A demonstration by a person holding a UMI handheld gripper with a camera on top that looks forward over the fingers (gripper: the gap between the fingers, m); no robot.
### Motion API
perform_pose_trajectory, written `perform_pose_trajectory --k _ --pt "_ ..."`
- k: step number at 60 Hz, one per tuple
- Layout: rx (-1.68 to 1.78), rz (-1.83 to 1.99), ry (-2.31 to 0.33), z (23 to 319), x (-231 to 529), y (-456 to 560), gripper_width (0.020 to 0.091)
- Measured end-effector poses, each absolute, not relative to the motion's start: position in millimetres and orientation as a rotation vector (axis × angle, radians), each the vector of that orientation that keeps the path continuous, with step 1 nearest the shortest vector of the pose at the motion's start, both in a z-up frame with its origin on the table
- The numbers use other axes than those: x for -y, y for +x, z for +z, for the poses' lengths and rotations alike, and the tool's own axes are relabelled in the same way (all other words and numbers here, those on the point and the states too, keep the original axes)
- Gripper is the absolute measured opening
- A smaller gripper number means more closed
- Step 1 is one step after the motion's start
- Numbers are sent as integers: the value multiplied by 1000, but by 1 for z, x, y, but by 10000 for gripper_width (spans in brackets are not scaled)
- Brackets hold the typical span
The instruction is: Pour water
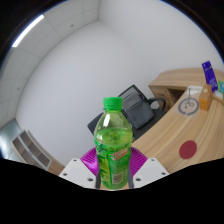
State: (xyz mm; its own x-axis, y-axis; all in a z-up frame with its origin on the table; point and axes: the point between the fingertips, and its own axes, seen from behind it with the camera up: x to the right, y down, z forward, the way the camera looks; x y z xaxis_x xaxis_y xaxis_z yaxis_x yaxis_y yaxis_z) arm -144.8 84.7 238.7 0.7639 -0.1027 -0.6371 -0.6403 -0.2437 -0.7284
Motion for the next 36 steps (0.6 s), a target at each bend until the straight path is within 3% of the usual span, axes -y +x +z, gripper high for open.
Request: perform_pose_trajectory --k 6,15,36 --pt "-353 275 -1764 264 -84 -100 370" --pt "-189 -5 -1736 255 -86 -37 369" --pt "-128 -89 -1799 120 -107 38 385"
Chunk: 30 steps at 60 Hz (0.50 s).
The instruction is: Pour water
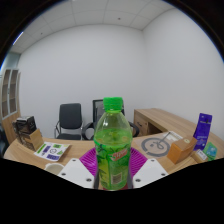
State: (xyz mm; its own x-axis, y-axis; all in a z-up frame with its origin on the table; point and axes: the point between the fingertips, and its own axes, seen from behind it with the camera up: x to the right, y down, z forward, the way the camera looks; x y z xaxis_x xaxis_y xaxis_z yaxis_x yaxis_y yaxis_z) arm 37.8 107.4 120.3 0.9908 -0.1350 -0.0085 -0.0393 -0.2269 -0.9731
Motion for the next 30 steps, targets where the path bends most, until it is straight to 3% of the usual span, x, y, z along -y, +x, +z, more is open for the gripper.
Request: perform_pose_trajectory --k 8,17,25,27,30 --pt "-137 -75 -1832 74 -114 41 406" --pt "-191 -27 -1760 80 -110 45 434" --pt "-159 -61 -1806 77 -111 42 516" --pt "-154 -48 -1832 72 -109 37 569" --pt "-155 -11 -1873 65 -101 31 706"
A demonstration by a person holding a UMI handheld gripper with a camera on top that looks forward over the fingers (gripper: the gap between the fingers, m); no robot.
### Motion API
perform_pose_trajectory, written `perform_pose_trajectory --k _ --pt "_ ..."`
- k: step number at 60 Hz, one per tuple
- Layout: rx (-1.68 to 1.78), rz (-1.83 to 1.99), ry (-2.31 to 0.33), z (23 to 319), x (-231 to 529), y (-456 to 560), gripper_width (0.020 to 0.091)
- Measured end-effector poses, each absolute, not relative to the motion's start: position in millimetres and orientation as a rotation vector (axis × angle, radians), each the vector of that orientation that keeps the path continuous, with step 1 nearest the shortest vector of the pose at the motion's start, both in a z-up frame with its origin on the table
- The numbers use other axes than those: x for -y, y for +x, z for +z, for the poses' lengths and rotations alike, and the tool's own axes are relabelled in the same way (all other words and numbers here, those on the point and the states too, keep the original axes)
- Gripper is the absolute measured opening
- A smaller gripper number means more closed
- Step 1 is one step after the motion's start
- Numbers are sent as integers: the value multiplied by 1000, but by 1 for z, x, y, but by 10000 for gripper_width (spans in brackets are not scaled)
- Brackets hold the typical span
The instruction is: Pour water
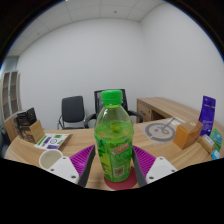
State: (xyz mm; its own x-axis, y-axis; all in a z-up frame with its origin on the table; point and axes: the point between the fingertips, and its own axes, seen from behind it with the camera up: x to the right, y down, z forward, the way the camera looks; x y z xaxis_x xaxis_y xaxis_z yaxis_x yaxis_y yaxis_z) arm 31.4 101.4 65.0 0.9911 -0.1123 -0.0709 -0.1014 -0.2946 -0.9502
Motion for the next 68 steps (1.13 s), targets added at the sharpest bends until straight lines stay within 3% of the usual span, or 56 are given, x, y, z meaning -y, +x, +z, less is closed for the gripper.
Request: perform_pose_trajectory --k 2,4,18,24,44,56,68 --pt "-163 6 -1885 64 -94 29 768" --pt "-170 14 -1892 64 -85 28 787" --pt "-188 -89 -2051 67 26 26 780" --pt "-178 -109 -2112 88 71 14 782" --pt "-184 -142 -2043 206 153 -39 779" --pt "-186 -125 -1967 247 165 -65 780" --pt "-184 -110 -1930 260 167 -73 778"
